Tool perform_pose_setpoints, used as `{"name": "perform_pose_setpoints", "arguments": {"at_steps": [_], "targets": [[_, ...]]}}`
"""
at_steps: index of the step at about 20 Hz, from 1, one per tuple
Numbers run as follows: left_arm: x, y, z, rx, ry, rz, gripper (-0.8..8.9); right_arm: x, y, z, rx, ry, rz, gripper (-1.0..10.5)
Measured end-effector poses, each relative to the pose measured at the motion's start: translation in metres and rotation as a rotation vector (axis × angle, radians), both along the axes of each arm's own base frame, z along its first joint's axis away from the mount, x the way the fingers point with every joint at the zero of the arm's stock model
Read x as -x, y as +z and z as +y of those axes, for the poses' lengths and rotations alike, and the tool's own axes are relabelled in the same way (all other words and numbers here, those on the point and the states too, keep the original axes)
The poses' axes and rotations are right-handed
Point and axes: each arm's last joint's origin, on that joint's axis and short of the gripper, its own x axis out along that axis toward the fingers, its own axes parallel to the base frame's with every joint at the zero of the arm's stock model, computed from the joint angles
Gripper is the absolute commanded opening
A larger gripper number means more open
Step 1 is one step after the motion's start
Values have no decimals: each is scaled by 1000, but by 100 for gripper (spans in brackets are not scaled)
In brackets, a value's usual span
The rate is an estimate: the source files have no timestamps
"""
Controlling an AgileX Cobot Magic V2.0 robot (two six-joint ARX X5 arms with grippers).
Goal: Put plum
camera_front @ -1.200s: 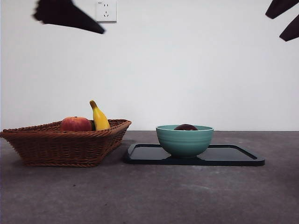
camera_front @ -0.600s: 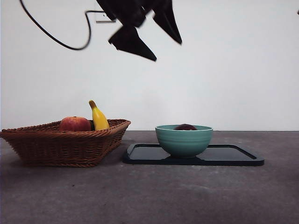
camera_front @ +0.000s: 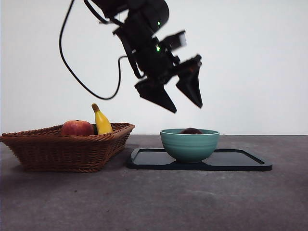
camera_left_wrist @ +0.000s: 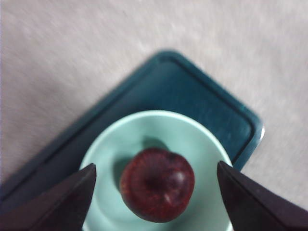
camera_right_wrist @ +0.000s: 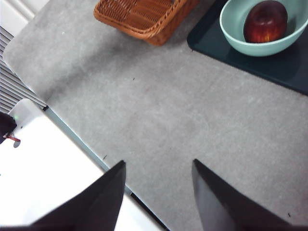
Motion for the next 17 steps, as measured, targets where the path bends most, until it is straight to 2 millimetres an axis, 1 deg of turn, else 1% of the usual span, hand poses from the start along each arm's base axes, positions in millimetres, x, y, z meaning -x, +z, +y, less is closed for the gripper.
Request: {"name": "perform_pose_setpoints", "arguments": {"at_steps": [2, 7, 11, 15, 17], "targets": [[-2, -10, -4, -17, -20, -2, 396, 0, 0, 0, 0, 0, 0, 220], [-4, -24, -12, -31, -47, -10, 395, 0, 0, 0, 0, 0, 0, 220], [-6, -43, -16, -58, -56, 19, 392, 0, 0, 0, 0, 0, 0, 220], [-5, -46, -19, -68, -69, 18, 391, 0, 0, 0, 0, 0, 0, 220], [-5, -46, -18, -72, -72, 19, 368, 0, 0, 0, 0, -1, 0, 220]]}}
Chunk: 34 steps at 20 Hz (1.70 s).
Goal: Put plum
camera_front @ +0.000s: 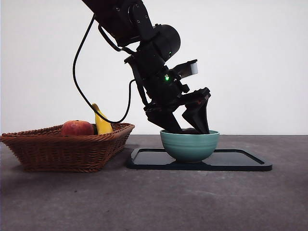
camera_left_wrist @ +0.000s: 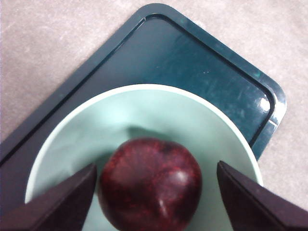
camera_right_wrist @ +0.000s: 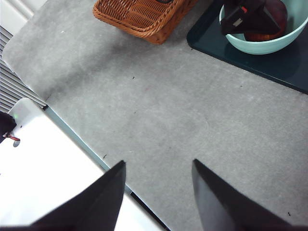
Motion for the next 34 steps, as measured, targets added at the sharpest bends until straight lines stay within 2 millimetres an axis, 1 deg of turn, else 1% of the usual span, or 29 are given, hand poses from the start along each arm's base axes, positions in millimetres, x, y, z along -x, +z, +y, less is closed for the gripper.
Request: {"name": "perform_pose_setpoints", "arguments": {"at_steps": [8, 9, 11, 12, 15, 18, 20, 22, 24, 26, 28, 31, 33, 34], "targets": [[3, -9, -1, -43, -24, 29, 360, 0, 0, 0, 0, -1, -1, 220], [4, -9, -2, -43, -28, 27, 317, 0, 0, 0, 1, -1, -1, 220], [6, -9, -4, -45, -40, 24, 187, 0, 0, 0, 9, -13, -5, 220], [6, -9, -5, -44, -41, 23, 147, -1, 0, 0, 14, -19, -8, 220], [6, -9, -5, -42, -41, 20, 122, -1, 0, 0, 15, -20, -8, 220], [6, -8, -5, -42, -41, 20, 122, -1, 0, 0, 15, -20, -8, 220], [4, -1, -5, -43, -40, 21, 122, -1, 0, -1, 15, -20, -8, 220], [0, 17, -6, -32, -36, 7, 122, -1, 0, -1, 15, -21, -9, 220], [-4, 41, -4, -22, -27, -6, 122, -1, 0, -1, 15, -21, -9, 220], [-6, 71, 0, -11, -16, -20, 122, -1, 0, 0, 14, -21, -11, 220], [-5, 105, 9, 10, -1, -45, 122, -1, 1, 0, 9, -21, -21, 220], [4, 152, 32, 66, 39, -102, 122, -2, 1, 0, 5, -21, -27, 220], [15, 181, 53, 88, 69, -129, 122, -2, 1, 0, 5, -21, -29, 220], [23, 196, 67, 90, 88, -132, 122, -2, 1, 0, 5, -21, -29, 220]]}}
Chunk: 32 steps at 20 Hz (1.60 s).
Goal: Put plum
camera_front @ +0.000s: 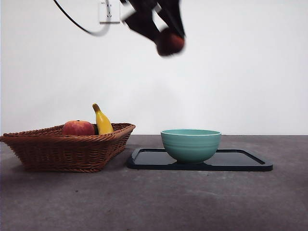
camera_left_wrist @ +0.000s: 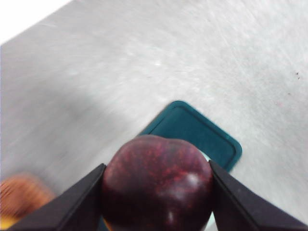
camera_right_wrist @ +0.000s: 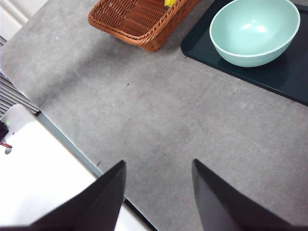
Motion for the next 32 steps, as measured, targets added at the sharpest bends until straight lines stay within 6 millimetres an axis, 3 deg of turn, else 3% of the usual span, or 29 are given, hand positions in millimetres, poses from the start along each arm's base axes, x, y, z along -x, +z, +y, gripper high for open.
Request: {"name": "perform_pose_setpoints", "arguments": {"at_steps": [4, 8, 11, 13, 15, 20, 29, 32], "targets": [[32, 42, 55, -12, 77, 19, 123, 0, 0, 0, 0, 0, 0, 220], [67, 71, 105, -27, 161, 36, 123, 0, 0, 0, 0, 0, -1, 220], [96, 91, 133, 8, 197, 8, 123, 0, 0, 0, -1, 0, -2, 220], [116, 92, 145, 35, 187, 5, 123, 0, 0, 0, -3, 0, -6, 220], [127, 77, 153, 31, 204, 17, 123, 0, 1, 0, -3, 1, -8, 220], [124, -1, 163, 7, 250, 76, 122, 0, 1, 0, 1, 5, -13, 220], [83, -104, 154, -8, 304, -14, 122, 0, 1, 0, 1, 6, -13, 220], [66, -125, 151, -34, 321, -6, 122, 0, 1, 0, 1, 6, -13, 220]]}}
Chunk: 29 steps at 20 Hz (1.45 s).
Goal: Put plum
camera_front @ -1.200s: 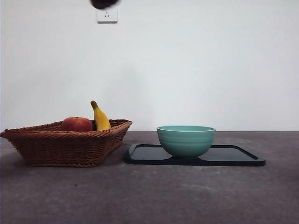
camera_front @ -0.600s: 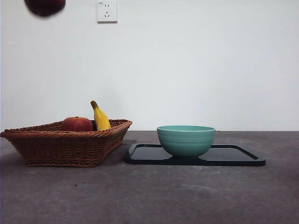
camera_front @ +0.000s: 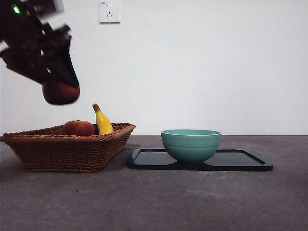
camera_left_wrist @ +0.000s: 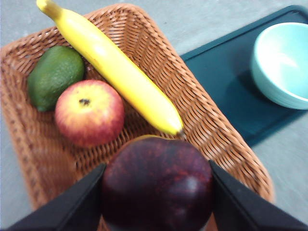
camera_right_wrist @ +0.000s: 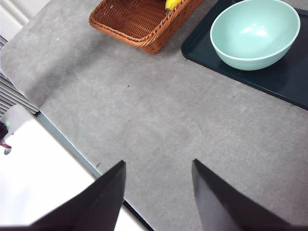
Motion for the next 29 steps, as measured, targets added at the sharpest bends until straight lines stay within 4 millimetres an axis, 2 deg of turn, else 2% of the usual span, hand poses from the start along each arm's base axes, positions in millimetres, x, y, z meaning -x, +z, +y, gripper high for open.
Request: {"name": "perform_pose_setpoints", "arguments": {"at_steps": [4, 8, 13, 15, 18, 25, 27, 29], "targets": [[-23, -33, -6, -23, -1, 63, 122, 0, 0, 0, 0, 0, 0, 220], [-38, -62, -10, -55, -3, 118, 123, 0, 0, 0, 0, 0, 1, 220], [-47, -81, -12, -64, -1, 147, 126, 0, 0, 0, -1, -1, 1, 220], [-48, -83, -12, -62, 0, 144, 164, 0, 0, 0, -1, -1, 2, 220], [-48, -83, -12, -62, 2, 145, 346, 0, 0, 0, -1, -1, 1, 220], [-48, -83, -11, -35, 36, 162, 353, 0, 0, 0, -1, -1, 1, 220], [-46, -78, -11, -29, 44, 163, 353, 0, 0, 0, -1, -1, 1, 220], [-41, -64, -9, -13, 48, 124, 353, 0, 0, 0, -1, -1, 1, 220]]}}
